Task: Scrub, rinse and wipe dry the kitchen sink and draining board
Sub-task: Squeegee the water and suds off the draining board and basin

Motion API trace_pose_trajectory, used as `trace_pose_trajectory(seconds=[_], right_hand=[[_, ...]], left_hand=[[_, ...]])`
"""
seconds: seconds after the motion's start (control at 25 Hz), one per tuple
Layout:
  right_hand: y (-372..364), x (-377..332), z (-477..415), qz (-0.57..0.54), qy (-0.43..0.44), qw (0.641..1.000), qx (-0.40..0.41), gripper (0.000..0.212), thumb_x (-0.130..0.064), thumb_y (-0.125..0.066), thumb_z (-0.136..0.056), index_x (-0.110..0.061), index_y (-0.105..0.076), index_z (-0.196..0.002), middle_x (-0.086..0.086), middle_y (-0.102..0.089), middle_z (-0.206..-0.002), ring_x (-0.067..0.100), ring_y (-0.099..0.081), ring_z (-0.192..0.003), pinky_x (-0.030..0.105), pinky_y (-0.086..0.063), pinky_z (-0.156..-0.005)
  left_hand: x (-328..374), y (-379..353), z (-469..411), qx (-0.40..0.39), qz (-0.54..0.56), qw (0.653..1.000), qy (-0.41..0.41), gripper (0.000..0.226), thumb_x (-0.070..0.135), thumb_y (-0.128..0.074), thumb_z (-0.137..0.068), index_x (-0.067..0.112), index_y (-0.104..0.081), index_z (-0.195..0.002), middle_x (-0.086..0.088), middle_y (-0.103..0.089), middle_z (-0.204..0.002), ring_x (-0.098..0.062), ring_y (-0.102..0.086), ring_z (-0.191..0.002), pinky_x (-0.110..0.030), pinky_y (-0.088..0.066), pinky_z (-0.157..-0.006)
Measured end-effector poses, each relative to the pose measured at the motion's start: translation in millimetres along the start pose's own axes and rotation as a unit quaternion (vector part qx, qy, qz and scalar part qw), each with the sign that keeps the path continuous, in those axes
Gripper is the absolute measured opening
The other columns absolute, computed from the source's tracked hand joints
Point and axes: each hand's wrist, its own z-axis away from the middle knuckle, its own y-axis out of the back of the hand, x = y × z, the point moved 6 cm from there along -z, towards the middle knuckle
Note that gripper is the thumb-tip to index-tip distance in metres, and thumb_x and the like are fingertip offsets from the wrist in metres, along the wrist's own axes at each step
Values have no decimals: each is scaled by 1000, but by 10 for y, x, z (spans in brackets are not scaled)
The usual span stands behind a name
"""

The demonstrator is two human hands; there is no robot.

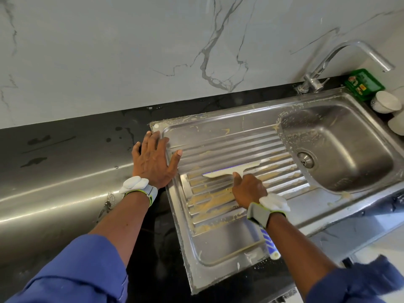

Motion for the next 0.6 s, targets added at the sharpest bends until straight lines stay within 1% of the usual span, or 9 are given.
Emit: trace_pose_trajectory(seconds=[0.12, 0.24, 0.32, 0.4, 0.44, 0.48, 0.52, 0.56, 0.6], right_hand=[[-67, 192, 279, 22, -12, 999, -23, 57, -49, -30, -106, -3, -52, -131, 23, -59, -132, 40, -54, -124, 40, -42, -99], [-70, 347, 608, 56, -28, 998, -19, 55, -49, -29, -106, -4, -53, -128, 22, -59, -132, 38, -54, -124, 39, -40, -100], [-18, 418, 800, 82, -32, 995, -35, 55, -49, -27, -107, -5, -53, -128, 20, -58, -132, 37, -54, -124, 38, -40, -100], [28, 448, 981, 70, -39, 995, -60, 55, -49, -27, -107, -6, -54, -128, 20, -58, -132, 37, -54, -124, 38, -41, -100], [69, 435, 1010, 53, -41, 996, -54, 55, -51, -27, -106, -8, -55, -127, 20, -60, -130, 37, -55, -122, 39, -41, -99], [124, 384, 1007, 28, -41, 998, -40, 56, -52, -28, -105, -9, -57, -125, 20, -62, -127, 38, -58, -119, 40, -43, -99], [146, 259, 953, -17, -43, 998, -34, 56, -54, -30, -104, -10, -61, -119, 20, -66, -117, 39, -62, -112, 42, -47, -97], [135, 105, 840, -83, -46, 995, -37, 55, -55, -33, -102, -10, -63, -106, 19, -68, -99, 40, -68, -97, 45, -54, -91], [141, -45, 694, -144, -46, 988, -43, 52, -55, -37, -99, -10, -61, -91, 16, -65, -79, 39, -70, -77, 49, -59, -80]], left_hand=[[0, 7, 7, 4, 8, 1000, -1, 69, 69, -25, -98, 23, -55, -140, -6, -40, -157, -28, -23, -155, -57, -20, -121], [9, 13, 22, 9, 12, 1000, -5, 68, 68, -26, -97, 22, -56, -138, -6, -41, -156, -29, -24, -154, -58, -22, -120], [20, 17, 21, 10, 16, 1000, -5, 68, 68, -27, -97, 22, -56, -139, -7, -41, -156, -30, -24, -154, -58, -22, -119], [-1, 25, 37, 7, 20, 1000, -8, 68, 67, -28, -97, 21, -55, -139, -8, -41, -157, -30, -24, -154, -58, -22, -120], [-10, 21, 35, 7, 19, 1000, -9, 68, 67, -28, -97, 21, -55, -139, -8, -41, -158, -30, -24, -154, -58, -22, -120], [1, 18, 27, 11, 17, 1000, -8, 68, 67, -27, -98, 21, -55, -140, -9, -40, -158, -30, -24, -154, -58, -22, -120], [-32, 13, 16, 13, 13, 1000, -3, 68, 67, -27, -98, 21, -55, -140, -9, -40, -158, -30, -24, -154, -58, -22, -120], [-56, 12, 10, 12, 10, 1000, 2, 68, 67, -27, -98, 21, -55, -140, -9, -41, -158, -30, -24, -154, -58, -22, -120], [-25, 8, 11, 11, 11, 1000, 0, 69, 67, -26, -98, 21, -55, -140, -8, -41, -158, -30, -24, -154, -58, -22, -120]])
